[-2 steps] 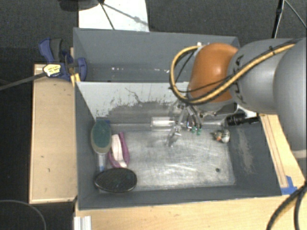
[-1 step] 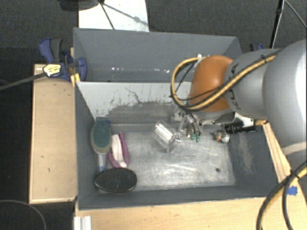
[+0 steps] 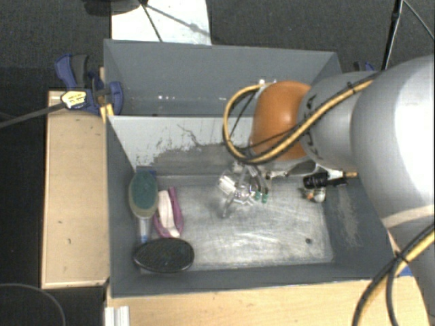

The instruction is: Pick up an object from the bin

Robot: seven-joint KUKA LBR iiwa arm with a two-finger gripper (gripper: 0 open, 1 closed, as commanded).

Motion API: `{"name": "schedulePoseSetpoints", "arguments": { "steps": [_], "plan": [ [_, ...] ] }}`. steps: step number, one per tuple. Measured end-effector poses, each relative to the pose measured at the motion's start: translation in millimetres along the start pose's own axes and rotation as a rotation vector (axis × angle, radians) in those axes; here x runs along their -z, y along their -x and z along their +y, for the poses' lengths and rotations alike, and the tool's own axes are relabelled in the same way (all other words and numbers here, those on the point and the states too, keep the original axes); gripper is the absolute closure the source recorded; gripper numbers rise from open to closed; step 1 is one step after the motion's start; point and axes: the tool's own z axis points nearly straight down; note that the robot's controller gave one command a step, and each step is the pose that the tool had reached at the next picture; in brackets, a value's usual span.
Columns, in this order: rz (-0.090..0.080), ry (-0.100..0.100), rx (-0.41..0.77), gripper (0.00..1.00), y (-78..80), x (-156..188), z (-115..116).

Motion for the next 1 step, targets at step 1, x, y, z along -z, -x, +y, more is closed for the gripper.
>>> {"name": "schedulePoseSetpoints", "arguments": {
  "steps": [1],
  "plan": [
    [-0.010, 0.006, -0.001, 1.00, 2.3, 1.4, 1.1]
  ]
}}
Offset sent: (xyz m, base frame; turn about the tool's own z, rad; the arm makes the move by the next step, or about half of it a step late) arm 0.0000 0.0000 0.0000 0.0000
